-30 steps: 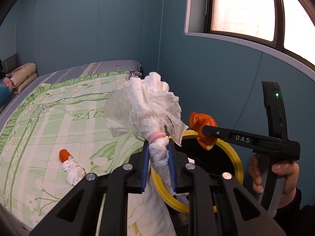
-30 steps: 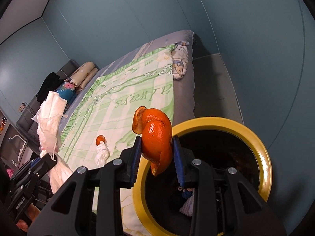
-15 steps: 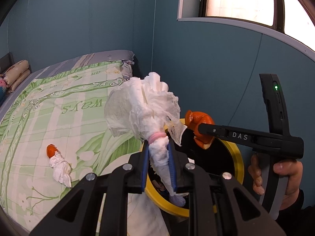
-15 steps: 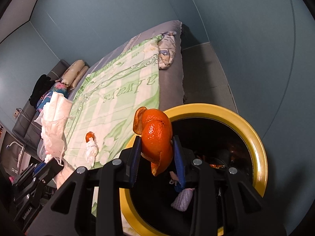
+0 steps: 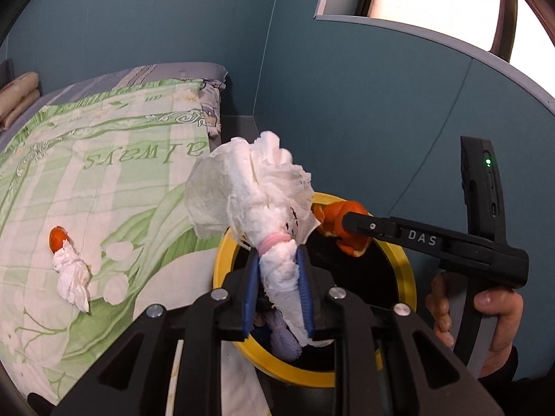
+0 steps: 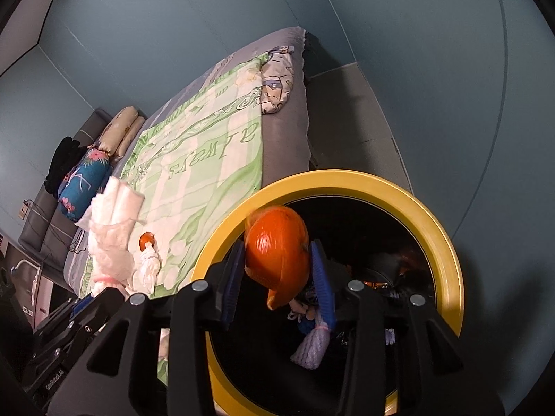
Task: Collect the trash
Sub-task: 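Open both tools to drop the tissue and peel into the bin, then move both tools back to the last orange peel and tissue on the bed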
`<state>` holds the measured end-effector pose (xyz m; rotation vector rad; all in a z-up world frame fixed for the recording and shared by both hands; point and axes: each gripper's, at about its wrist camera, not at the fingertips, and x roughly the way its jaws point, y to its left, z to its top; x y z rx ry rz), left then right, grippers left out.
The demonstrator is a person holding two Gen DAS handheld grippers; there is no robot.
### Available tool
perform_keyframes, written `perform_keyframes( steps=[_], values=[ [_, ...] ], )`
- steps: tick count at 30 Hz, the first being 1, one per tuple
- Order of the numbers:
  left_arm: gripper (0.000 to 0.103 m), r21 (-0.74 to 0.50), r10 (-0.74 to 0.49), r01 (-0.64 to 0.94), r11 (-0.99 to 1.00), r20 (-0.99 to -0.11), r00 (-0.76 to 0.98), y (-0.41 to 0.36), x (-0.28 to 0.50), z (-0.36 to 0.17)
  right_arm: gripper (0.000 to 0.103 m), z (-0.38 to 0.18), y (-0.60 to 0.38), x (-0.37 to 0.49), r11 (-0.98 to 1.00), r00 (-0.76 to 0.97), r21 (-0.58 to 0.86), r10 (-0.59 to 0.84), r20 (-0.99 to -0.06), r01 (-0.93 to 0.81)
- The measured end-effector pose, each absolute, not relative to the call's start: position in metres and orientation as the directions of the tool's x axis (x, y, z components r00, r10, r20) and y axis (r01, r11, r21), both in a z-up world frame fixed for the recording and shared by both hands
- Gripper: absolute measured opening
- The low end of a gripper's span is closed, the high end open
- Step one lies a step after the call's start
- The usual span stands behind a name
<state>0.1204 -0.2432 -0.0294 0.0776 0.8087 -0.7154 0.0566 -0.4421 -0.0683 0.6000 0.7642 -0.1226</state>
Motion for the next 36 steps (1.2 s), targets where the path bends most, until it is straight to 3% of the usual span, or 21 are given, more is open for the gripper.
perform_keyframes(
  steps=[4, 10, 21, 36],
  values=[
    [0.048, -0.223, -0.554, 0.586, 0.779, -0.682, 0.477, -0.238, 0.123, -0.031, 0.046, -0.068, -0.448, 0.055, 0.818, 0.728, 0.468, 0.09, -0.679, 0.335],
    [0.066, -0.227, -0.537, 0.55, 0.804, -0.674, 0.507, -0.226, 0.126, -0.03, 0.055, -0.066, -0.455, 0.052, 0.802, 0.74, 0.485, 0.082, -0.667, 0.348],
    [0.07, -0.23, -0.454, 0.422, 0.877, -0.687, 0.567, -0.178, 0.149, -0.041, 0.065, -0.054, -0.427, 0.076, 0.846, 0.743, 0.473, 0.149, -0.652, 0.245],
    [0.071, -0.289, -0.305, 0.127, 0.949, -0.736, 0.604, -0.07, 0.209, -0.087, 0.065, -0.037, -0.32, 0.186, 0.918, 0.646, 0.397, 0.298, -0.702, 0.008]
  ],
)
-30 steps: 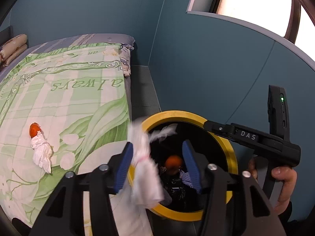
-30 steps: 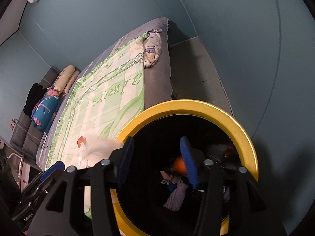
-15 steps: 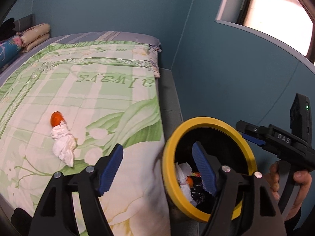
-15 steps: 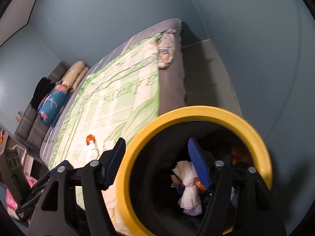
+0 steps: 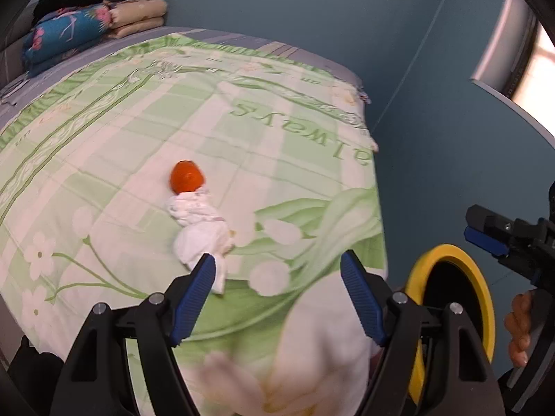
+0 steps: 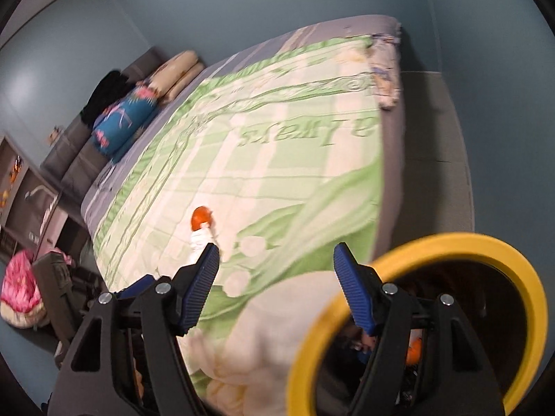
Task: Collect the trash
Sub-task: 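Move both tools back to the last orange peel and tissue on the bed, then grasp the white tissue with the left tool while the right tool grasps the orange peel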
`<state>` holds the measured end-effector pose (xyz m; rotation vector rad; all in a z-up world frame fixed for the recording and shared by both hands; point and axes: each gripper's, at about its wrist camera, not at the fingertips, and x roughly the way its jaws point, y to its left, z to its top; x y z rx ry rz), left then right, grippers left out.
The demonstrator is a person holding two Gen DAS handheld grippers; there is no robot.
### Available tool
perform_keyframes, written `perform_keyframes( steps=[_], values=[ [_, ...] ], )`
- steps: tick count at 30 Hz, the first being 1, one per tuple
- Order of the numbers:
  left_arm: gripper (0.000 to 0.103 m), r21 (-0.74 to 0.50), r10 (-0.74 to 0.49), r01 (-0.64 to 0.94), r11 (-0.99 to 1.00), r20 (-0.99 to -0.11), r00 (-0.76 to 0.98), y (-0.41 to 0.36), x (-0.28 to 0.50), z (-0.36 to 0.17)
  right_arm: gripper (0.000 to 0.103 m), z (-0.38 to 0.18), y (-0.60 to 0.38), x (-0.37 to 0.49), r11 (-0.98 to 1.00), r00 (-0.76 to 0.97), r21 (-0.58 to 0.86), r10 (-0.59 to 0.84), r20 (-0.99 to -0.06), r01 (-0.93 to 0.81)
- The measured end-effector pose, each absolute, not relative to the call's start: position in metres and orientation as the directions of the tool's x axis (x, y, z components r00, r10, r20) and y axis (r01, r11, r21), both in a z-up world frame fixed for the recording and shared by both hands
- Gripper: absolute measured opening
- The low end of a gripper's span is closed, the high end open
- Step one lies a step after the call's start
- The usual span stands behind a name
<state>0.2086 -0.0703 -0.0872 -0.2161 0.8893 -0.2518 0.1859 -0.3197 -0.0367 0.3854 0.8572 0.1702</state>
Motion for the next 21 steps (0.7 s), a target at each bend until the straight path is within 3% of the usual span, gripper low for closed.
perform_keyframes(
  steps=[13, 21],
  values=[
    [0.072, -0.321, -0.245, -0.034, 0.946, -0.781, 0.574, -0.017, 0.252, -0.134, 0.065, -0.064, -0.225, 0.292, 0.928, 0.473, 0.358, 0.363, -0.802, -0.106],
    [0.072, -0.381, -0.262, -0.126, 0.916, -0.805, 0.532, 0.0, 0.274, -0.166, 0.065, -0.1, -0.162, 0.366, 0.915, 0.276, 0.368, 0.401, -0.873, -0.164]
  ],
)
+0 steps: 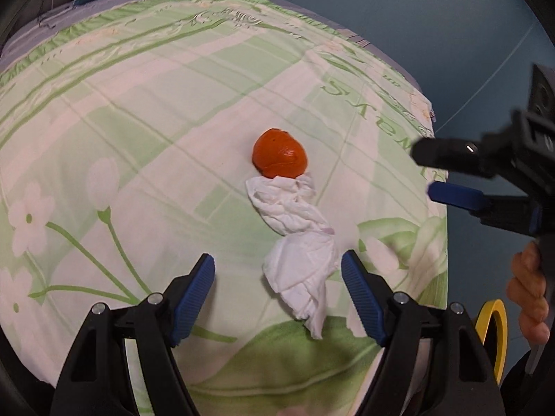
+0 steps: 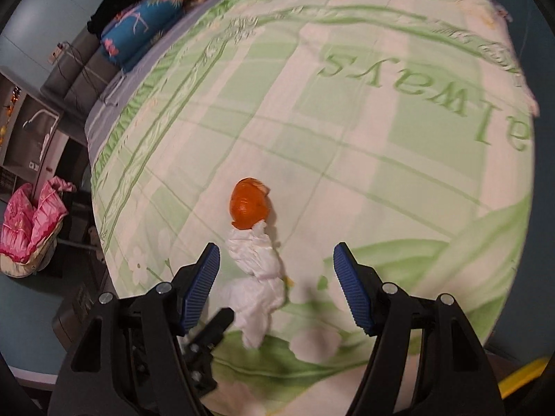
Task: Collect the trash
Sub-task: 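Grasp the white tissue with the left tool while the right tool grasps the orange peel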
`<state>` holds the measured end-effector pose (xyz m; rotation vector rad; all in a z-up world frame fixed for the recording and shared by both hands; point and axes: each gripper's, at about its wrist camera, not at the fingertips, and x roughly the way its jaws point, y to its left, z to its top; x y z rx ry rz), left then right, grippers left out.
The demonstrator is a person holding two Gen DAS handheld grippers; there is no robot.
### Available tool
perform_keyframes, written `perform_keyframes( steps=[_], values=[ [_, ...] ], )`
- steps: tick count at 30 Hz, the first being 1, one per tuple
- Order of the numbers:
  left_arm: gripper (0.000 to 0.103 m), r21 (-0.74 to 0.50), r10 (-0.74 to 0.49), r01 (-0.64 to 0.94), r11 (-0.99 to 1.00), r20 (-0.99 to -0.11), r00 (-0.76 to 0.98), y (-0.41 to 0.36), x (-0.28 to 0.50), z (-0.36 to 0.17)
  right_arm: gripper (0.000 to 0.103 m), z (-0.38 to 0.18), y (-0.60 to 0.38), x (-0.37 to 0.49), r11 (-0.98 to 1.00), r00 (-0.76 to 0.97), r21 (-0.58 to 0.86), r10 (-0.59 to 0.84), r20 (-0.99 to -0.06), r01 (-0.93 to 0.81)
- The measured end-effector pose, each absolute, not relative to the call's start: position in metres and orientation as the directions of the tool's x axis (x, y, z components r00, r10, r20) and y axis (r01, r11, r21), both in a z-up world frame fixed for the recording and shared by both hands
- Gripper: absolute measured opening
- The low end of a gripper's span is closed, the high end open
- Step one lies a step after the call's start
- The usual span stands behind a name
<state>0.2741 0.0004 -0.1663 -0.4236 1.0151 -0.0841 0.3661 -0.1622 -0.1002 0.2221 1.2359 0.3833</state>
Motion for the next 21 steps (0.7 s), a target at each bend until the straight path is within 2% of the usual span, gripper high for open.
perform_keyframes(
  steps=[9, 10, 12, 17, 18, 21],
  values=[
    [0.072, -0.404, -0.274, -0.154, 0.902, -0.81, 0.519, 0.002, 0.291, -0.183, 0.064, -0.144, -0.106, 0.425, 0.919, 0.09, 0.354, 0.373, -0.923, -0.174],
    [0.072, -0.408, -0.278, -0.157, 0.899, -0.81, 0.516, 0.002, 0.293, -0.185, 0.063, -0.147, -0.103, 0.428, 0.922, 0.081, 0.348, 0.365, -0.927, -0.173],
    [0.072, -0.414, -0.283, -0.158, 0.896, -0.81, 0.514, 0.003, 0.296, -0.187, 0.053, -0.154, -0.098, 0.434, 0.928, 0.059, 0.332, 0.346, -0.936, -0.169],
    [0.07, -0.424, -0.298, -0.139, 0.895, -0.8, 0.521, 0.0, 0.3, -0.187, 0.053, -0.169, -0.091, 0.445, 0.936, 0.023, 0.317, 0.324, -0.946, -0.151],
    [0.069, -0.427, -0.301, -0.139, 0.894, -0.799, 0.52, 0.0, 0.301, -0.187, 0.053, -0.172, -0.089, 0.446, 0.934, 0.011, 0.324, 0.33, -0.944, -0.151],
    [0.055, -0.425, -0.303, -0.134, 0.895, -0.801, 0.516, -0.002, 0.305, -0.188, 0.053, -0.178, -0.084, 0.451, 0.943, 0.005, 0.3, 0.304, -0.953, -0.146]
  ],
)
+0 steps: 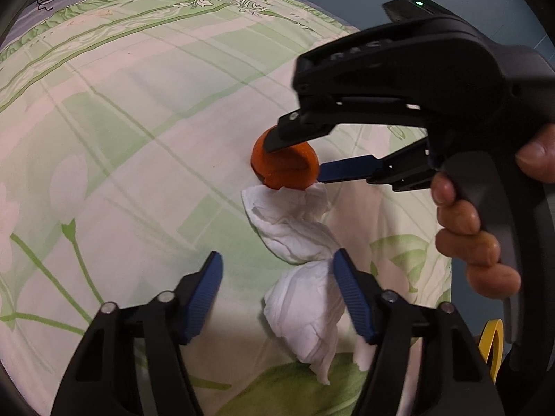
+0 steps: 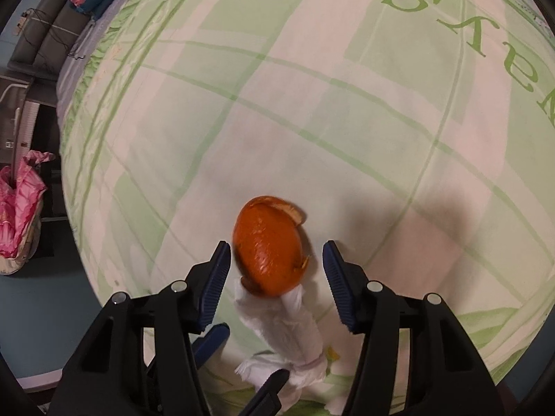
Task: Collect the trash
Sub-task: 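Grasp the white tissue with the left tool while the right tool grasps the orange peel, then carry the tissue and orange peel with both tools over the yellow bin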
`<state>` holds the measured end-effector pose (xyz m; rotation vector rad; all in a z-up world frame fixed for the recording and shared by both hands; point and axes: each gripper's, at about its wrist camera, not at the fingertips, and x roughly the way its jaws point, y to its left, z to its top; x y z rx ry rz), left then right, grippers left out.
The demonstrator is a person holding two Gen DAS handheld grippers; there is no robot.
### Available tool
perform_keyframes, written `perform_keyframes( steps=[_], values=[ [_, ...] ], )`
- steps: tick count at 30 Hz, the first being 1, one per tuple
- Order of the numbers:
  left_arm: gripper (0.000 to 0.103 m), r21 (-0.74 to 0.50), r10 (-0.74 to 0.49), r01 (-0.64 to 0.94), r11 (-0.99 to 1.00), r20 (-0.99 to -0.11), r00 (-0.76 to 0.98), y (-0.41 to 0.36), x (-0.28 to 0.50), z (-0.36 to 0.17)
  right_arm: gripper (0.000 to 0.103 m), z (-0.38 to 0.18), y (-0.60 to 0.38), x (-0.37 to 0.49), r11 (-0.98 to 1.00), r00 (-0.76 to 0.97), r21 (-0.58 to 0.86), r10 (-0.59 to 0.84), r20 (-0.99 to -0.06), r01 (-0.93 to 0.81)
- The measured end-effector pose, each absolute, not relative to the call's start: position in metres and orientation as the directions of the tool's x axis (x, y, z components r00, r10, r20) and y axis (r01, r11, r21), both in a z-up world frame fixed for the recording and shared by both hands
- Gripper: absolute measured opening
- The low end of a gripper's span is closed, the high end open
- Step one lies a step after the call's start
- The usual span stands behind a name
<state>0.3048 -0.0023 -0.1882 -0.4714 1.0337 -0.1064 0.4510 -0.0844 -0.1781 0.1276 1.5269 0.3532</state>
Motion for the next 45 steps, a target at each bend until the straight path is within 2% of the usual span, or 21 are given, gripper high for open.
perform_keyframes(
  steps=[3, 5, 6, 7, 10, 17, 22, 29, 45],
  values=[
    [0.034, -0.43, -0.315, -0.122, 0.895, -0.801, 0.51, -0.006, 0.307, -0.189, 0.05, -0.183, -0.079, 0.454, 0.942, -0.007, 0.305, 0.307, -0.952, -0.143],
    [0.018, -0.44, -0.333, -0.105, 0.892, -0.796, 0.505, -0.009, 0.307, -0.19, 0.04, -0.183, -0.077, 0.454, 0.94, -0.005, 0.306, 0.309, -0.951, -0.151],
    [0.004, -0.443, -0.343, -0.091, 0.892, -0.794, 0.503, -0.012, 0.307, -0.189, 0.038, -0.182, -0.075, 0.453, 0.937, -0.005, 0.314, 0.317, -0.948, -0.15],
    [0.001, -0.438, -0.344, -0.08, 0.895, -0.794, 0.501, -0.014, 0.307, -0.189, 0.035, -0.18, -0.074, 0.452, 0.94, 0.005, 0.306, 0.31, -0.951, -0.154],
    [0.001, -0.446, -0.352, -0.072, 0.892, -0.786, 0.508, -0.014, 0.305, -0.187, 0.032, -0.174, -0.068, 0.448, 0.944, 0.041, 0.273, 0.285, -0.958, -0.187],
    [0.001, -0.488, -0.396, -0.045, 0.871, -0.754, 0.524, -0.007, 0.288, -0.165, 0.032, -0.149, -0.083, 0.441, 0.932, 0.096, 0.32, 0.339, -0.936, -0.169],
    [0.001, -0.465, -0.394, 0.011, 0.885, -0.736, 0.551, -0.013, 0.269, -0.14, 0.032, -0.122, -0.105, 0.429, 0.925, 0.156, 0.35, 0.371, -0.915, -0.15],
    [0.001, -0.417, -0.401, 0.132, 0.899, -0.664, 0.632, -0.017, 0.229, -0.086, 0.032, -0.076, -0.15, 0.398, 0.912, 0.265, 0.393, 0.411, -0.872, -0.119],
    [0.001, -0.335, -0.432, 0.286, 0.898, -0.543, 0.72, -0.028, 0.152, 0.002, 0.032, -0.011, -0.239, 0.273, 0.87, 0.454, 0.484, 0.47, -0.757, -0.093]
  ],
)
